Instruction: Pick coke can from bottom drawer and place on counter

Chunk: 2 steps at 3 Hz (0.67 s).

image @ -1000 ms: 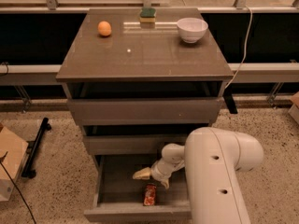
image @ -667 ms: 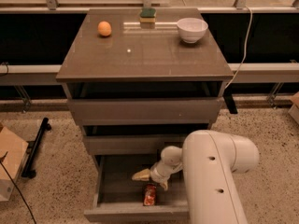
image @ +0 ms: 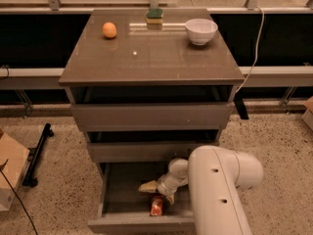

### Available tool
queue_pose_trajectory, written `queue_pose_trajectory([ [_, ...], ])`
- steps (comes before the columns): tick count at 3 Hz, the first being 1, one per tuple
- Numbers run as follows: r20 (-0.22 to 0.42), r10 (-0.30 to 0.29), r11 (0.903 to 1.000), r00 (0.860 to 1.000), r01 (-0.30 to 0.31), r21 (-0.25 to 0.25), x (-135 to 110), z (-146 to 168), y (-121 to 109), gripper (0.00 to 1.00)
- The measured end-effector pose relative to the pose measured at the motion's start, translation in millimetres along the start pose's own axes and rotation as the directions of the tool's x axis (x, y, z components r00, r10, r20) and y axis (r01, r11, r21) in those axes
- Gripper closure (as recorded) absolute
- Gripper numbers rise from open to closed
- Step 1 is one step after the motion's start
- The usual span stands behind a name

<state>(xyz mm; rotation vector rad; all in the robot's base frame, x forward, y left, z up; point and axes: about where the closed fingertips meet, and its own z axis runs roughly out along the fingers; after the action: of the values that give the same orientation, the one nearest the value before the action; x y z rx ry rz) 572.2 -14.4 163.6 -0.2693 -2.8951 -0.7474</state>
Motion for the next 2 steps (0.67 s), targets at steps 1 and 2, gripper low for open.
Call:
queue_pose_trajectory([
  [1, -0.004, 0.029, 0.9994, 1.0, -0.029, 0.018, 0, 11, -4, 0.17],
  [2, -0.016, 0.052, 0.9982, 0.999, -0.051, 0.03, 0, 21, -7, 0.39],
])
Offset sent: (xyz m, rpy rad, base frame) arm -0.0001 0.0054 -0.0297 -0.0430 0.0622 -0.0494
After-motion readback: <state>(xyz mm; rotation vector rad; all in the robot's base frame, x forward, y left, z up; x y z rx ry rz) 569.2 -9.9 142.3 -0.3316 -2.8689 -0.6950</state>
